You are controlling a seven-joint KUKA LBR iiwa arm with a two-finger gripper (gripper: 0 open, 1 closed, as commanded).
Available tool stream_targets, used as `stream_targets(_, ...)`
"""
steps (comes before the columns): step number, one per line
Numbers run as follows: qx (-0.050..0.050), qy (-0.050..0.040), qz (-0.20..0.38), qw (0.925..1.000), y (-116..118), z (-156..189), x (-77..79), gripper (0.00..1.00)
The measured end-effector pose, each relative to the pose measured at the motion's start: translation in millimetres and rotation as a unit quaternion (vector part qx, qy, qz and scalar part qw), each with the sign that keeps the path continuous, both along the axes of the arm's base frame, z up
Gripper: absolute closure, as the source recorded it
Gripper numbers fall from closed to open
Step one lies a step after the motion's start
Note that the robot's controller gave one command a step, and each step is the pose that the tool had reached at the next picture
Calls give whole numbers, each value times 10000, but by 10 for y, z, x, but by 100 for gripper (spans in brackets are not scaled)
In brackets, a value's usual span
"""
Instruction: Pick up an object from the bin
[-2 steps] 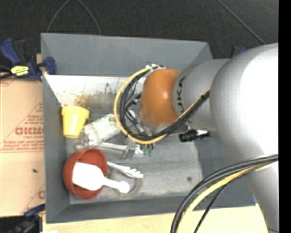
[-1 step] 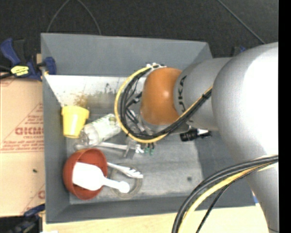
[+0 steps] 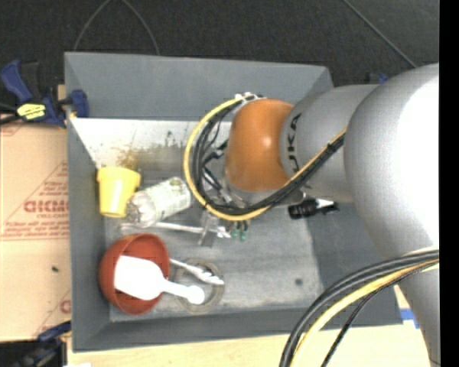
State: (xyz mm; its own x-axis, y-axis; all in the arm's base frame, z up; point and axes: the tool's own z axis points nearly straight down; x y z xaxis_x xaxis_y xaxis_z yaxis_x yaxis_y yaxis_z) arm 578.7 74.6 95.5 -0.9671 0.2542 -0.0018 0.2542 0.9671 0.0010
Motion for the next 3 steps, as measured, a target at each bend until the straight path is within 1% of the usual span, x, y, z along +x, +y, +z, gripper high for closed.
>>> stream_targets(1, 5, -32, 1, 10000, -3, 235, 18, 100)
stream_targets(2, 10, -41, 1, 10000, -6, 436, 21, 100)
stream_targets(3, 12, -47, 0, 10000, -8, 540, 24, 100)
